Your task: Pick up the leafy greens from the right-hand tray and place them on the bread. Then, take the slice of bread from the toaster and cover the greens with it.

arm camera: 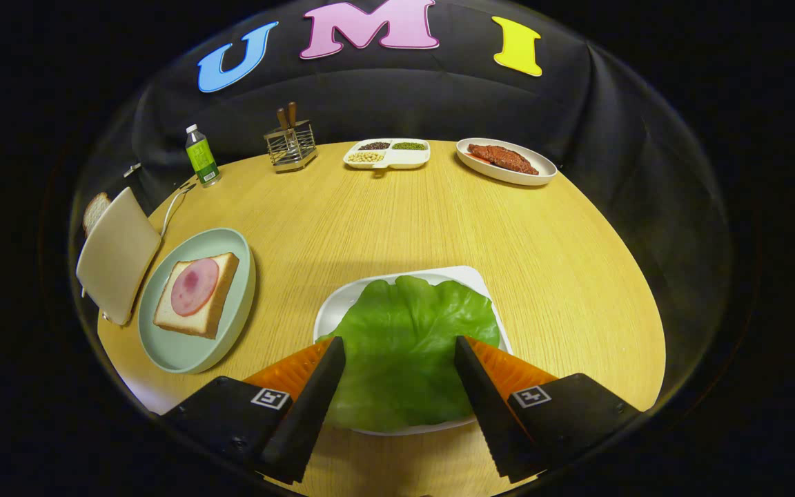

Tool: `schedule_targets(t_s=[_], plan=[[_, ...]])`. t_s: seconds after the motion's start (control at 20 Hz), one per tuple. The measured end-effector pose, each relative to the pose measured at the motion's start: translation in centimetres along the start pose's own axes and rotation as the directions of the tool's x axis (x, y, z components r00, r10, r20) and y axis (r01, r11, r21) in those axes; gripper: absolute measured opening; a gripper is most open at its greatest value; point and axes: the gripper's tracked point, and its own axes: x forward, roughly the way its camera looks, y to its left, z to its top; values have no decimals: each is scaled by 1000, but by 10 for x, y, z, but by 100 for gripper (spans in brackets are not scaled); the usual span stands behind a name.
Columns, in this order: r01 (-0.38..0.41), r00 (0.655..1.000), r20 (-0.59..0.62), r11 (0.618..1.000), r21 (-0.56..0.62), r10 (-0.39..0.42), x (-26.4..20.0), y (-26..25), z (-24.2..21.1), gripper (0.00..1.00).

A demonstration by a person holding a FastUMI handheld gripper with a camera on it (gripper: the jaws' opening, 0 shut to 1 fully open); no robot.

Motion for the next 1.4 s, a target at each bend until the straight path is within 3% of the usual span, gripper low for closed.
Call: schedule_targets(t_s=[0.15,0.25,0.4,0.55,0.6,0.75,0.9,1.1,1.4], plan=[[-10,1000,5,1000,-16,10,-1,5,0,94],[-34,999,2,998,-56,34,0,11,0,82],[-51,999,-16,995,-85,49,0,15,0,55],[-31,999,-32,998,-57,30,0,7,2,55],[-26,999,-27,999,-32,25,0,8,2,16],[-38,999,-27,998,-48,36,1,11,2,14],[-33,998,-60,999,-10,32,4,9,3,6],[-8,997,-73,999,48,12,-10,7,14,6],[13,1000,23,1000,4,-13,-53,14,59,5]])
